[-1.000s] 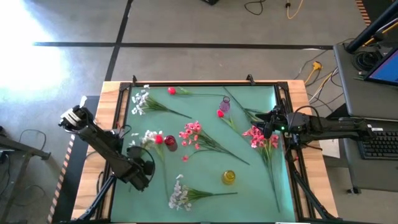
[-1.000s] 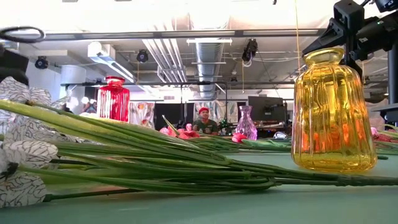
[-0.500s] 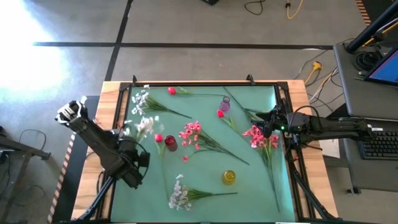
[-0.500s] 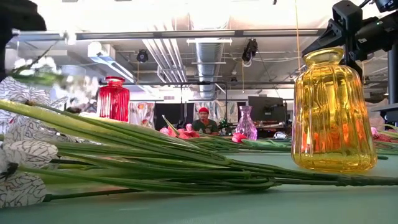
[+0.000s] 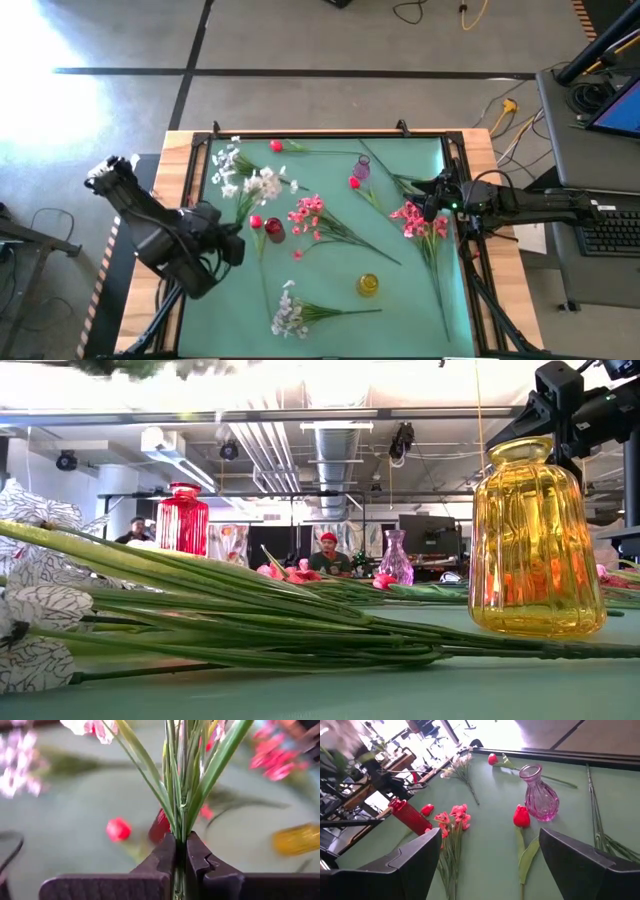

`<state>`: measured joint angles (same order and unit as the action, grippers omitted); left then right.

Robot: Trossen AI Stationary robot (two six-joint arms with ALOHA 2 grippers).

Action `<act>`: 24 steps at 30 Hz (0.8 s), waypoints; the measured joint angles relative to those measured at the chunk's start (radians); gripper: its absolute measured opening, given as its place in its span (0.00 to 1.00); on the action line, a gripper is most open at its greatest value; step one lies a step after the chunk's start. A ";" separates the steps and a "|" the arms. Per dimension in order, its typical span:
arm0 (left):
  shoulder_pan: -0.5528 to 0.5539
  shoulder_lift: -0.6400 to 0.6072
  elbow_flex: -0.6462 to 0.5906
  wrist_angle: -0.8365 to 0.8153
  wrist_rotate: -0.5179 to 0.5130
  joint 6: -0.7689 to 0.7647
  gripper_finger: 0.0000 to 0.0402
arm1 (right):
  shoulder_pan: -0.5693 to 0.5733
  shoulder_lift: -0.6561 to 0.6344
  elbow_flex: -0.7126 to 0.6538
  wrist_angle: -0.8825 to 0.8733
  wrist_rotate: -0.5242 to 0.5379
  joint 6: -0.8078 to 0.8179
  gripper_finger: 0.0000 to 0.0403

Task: Sort flowers into vase by color
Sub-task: Put the middle white flower into the red flower vase

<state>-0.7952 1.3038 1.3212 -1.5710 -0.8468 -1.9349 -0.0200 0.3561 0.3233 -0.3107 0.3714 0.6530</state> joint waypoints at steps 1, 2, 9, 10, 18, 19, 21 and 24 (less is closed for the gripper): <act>0.000 -0.003 0.023 0.005 -0.055 0.045 0.00 | 0.000 0.000 0.000 0.000 0.000 -0.001 0.81; 0.000 -0.003 0.043 0.019 -0.116 0.100 0.00 | 0.000 0.000 0.000 0.000 0.003 -0.003 0.81; 0.020 -0.010 0.161 0.291 -0.331 0.611 0.00 | 0.000 0.000 0.000 0.000 0.025 -0.013 0.81; 0.027 -0.009 0.172 0.370 -0.315 0.714 0.00 | 0.000 0.000 0.000 0.000 0.025 -0.013 0.81; 0.117 -0.008 0.189 1.030 -0.086 1.561 0.00 | 0.000 0.000 0.000 0.000 0.025 -0.016 0.81; 0.134 -0.008 0.189 1.065 -0.056 1.629 0.00 | 0.000 0.000 0.000 0.000 0.025 -0.016 0.81; 0.175 -0.005 0.185 1.123 0.014 1.741 0.00 | 0.000 0.000 0.000 0.000 0.025 -0.016 0.81; 0.265 -0.001 0.153 1.240 0.200 1.882 0.00 | 0.000 0.000 0.000 0.000 0.025 -0.016 0.81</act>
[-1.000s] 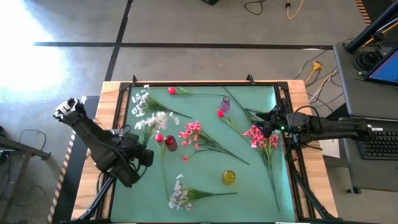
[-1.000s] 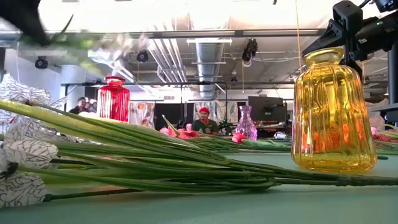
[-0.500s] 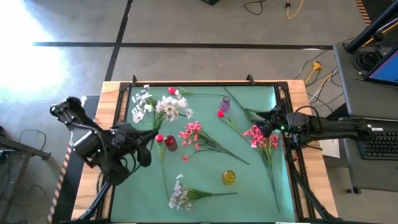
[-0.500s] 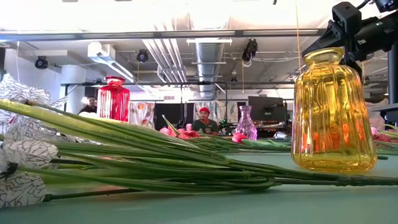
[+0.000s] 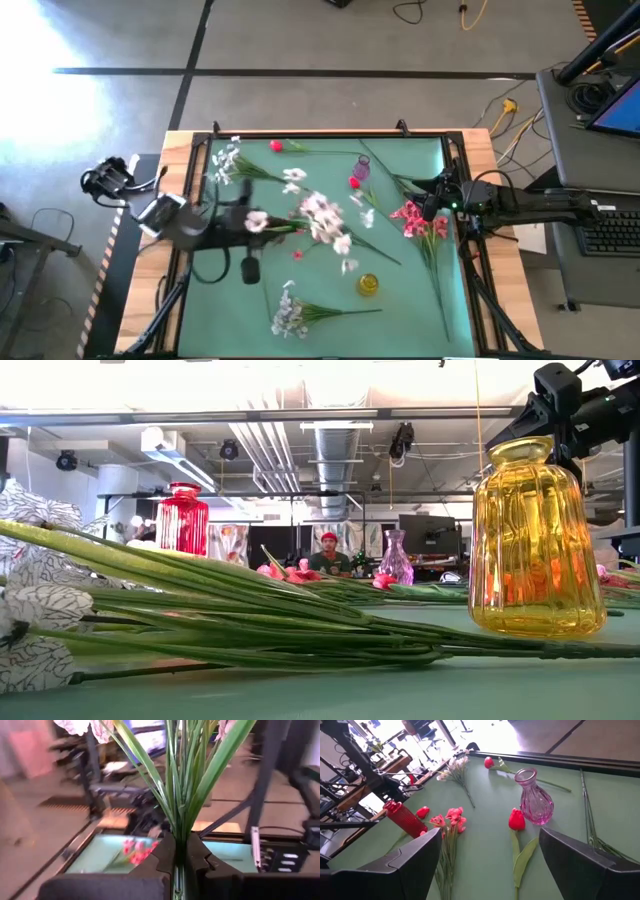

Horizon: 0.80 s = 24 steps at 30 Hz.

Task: Sort flowers into vase by color
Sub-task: Put the middle white flower into the red flower vase

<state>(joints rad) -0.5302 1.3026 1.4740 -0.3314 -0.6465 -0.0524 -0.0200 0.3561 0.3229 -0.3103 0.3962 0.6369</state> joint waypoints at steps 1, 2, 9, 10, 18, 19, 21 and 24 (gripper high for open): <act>0.030 0.000 -0.020 0.038 0.082 0.035 0.00 | 0.000 0.000 0.000 0.000 0.000 0.000 0.81; 0.064 0.000 -0.044 0.070 0.152 0.060 0.00 | 0.000 0.000 0.000 0.000 0.000 0.000 0.81; 0.229 -0.090 -0.344 0.259 0.261 0.139 0.00 | 0.000 0.007 0.000 -0.003 0.000 -0.001 0.81; 0.242 -0.120 -0.403 0.314 0.284 0.150 0.00 | 0.000 0.010 0.000 -0.003 0.001 -0.001 0.81; 0.324 -0.426 -0.891 0.772 0.353 0.146 0.00 | 0.000 0.051 0.000 0.000 0.131 0.042 0.81; 0.325 -0.450 -0.946 0.840 0.353 0.142 0.00 | 0.000 0.055 0.000 0.000 0.153 0.048 0.81; 0.325 -0.486 -1.040 0.968 0.352 0.156 0.00 | 0.000 0.061 0.000 -0.001 0.194 0.061 0.81; 0.325 -0.522 -1.155 1.045 0.331 0.193 0.00 | 0.000 0.066 0.000 -0.001 0.245 0.106 0.81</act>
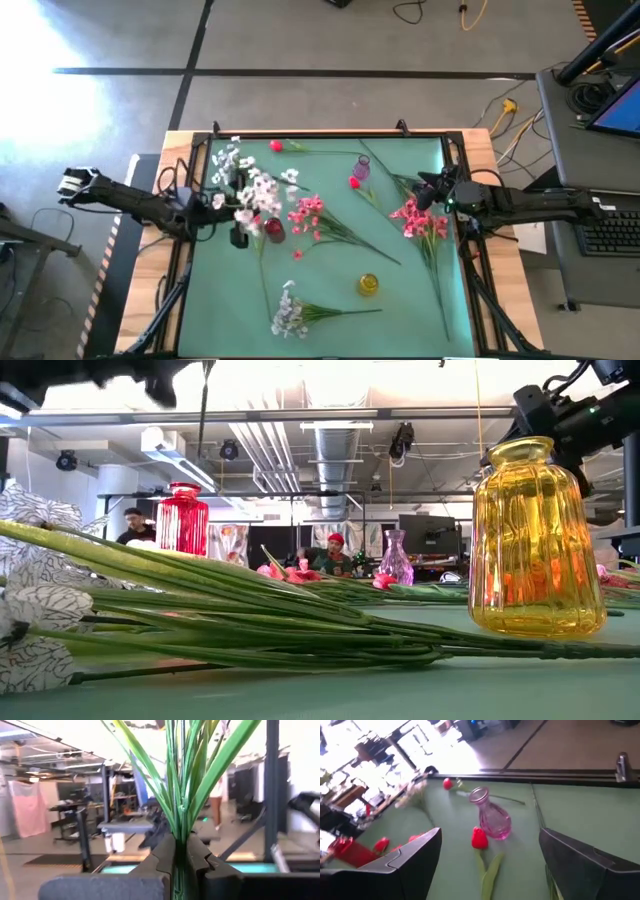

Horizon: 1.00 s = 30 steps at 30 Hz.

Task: Sort flowers into vase by color
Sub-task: Put the middle white flower into the red flower vase

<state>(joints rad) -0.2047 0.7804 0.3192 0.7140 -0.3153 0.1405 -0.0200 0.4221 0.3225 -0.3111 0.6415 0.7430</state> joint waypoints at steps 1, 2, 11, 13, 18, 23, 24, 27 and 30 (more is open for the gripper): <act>0.000 -0.007 -0.032 0.016 -0.015 0.006 0.00 | 0.000 0.000 0.000 0.000 0.010 0.006 0.81; 0.000 -0.012 -0.061 0.043 -0.027 0.008 0.00 | 0.000 0.000 0.000 0.001 0.014 0.009 0.81; 0.000 -0.022 -0.184 0.235 -0.039 0.024 0.00 | 0.000 0.000 0.000 0.001 0.014 0.019 0.81; 0.000 -0.016 -0.186 0.230 -0.040 -0.009 0.00 | 0.000 0.000 0.000 0.001 0.014 0.019 0.81; -0.001 0.009 -0.186 0.229 -0.037 -0.076 0.00 | 0.000 0.000 0.000 0.001 0.014 0.018 0.81; -0.001 0.034 -0.186 0.230 -0.002 -0.072 0.00 | 0.000 0.000 0.000 0.001 0.014 0.018 0.81; -0.001 0.036 -0.188 0.230 0.005 -0.070 0.00 | 0.000 0.000 0.000 0.001 0.014 0.018 0.81; -0.002 0.036 -0.208 0.231 0.012 -0.058 0.00 | 0.000 0.000 0.000 0.001 0.014 0.017 0.81; -0.002 0.031 -0.229 0.233 0.011 -0.059 0.00 | 0.000 0.000 0.000 0.001 0.014 0.017 0.81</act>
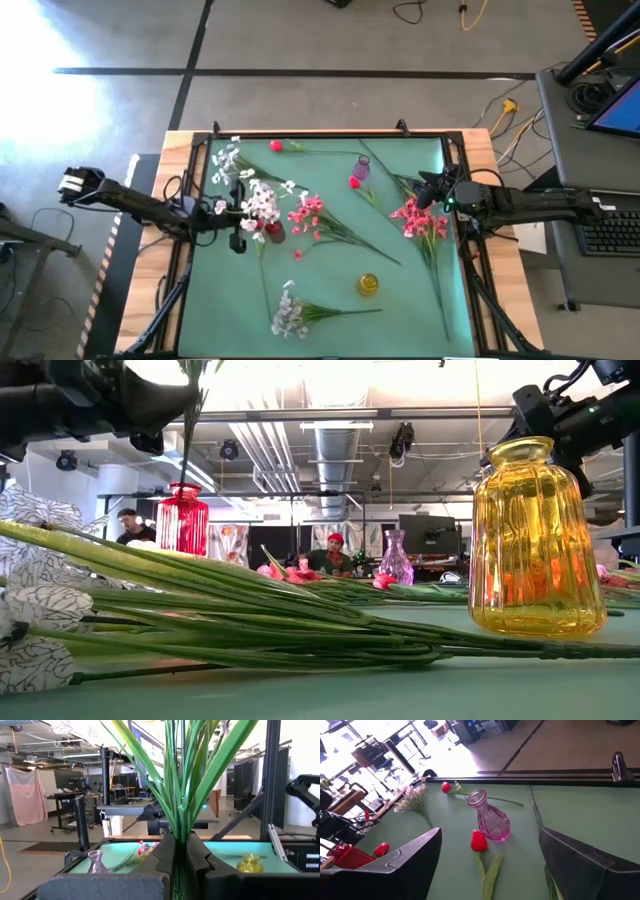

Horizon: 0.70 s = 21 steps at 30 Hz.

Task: Sort flowers into vase by color
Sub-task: Put the middle white flower into the red flower vase

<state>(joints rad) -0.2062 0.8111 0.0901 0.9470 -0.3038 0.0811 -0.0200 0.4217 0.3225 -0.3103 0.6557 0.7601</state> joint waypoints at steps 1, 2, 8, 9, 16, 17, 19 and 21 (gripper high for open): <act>0.000 -0.002 -0.002 0.004 0.000 -0.006 0.00 | 0.000 0.000 0.000 0.000 0.000 0.000 0.81; 0.000 -0.004 -0.002 0.005 0.000 -0.013 0.00 | 0.000 0.000 0.000 0.000 0.000 0.000 0.81; 0.000 -0.005 -0.003 -0.009 0.000 -0.014 0.04 | 0.000 0.000 0.000 0.000 0.000 0.000 0.81; 0.000 -0.005 -0.003 -0.016 0.000 -0.015 0.06 | 0.000 0.000 0.000 0.000 0.000 0.000 0.81; 0.000 -0.006 -0.009 -0.046 -0.002 -0.022 0.22 | 0.000 0.000 0.000 0.000 -0.001 -0.002 0.81; 0.000 -0.007 -0.009 -0.065 -0.002 -0.023 0.24 | 0.000 0.000 0.000 -0.001 -0.001 -0.002 0.81; 0.000 -0.007 -0.009 -0.109 -0.002 -0.026 0.29 | 0.000 0.000 0.000 -0.001 -0.001 -0.002 0.81; 0.000 -0.008 -0.009 -0.142 -0.002 -0.051 0.33 | 0.000 0.000 0.000 -0.001 -0.006 0.000 0.81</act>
<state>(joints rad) -0.2062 0.8032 0.0814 0.8051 -0.3061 0.0301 -0.0200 0.4212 0.3225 -0.3114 0.6500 0.7598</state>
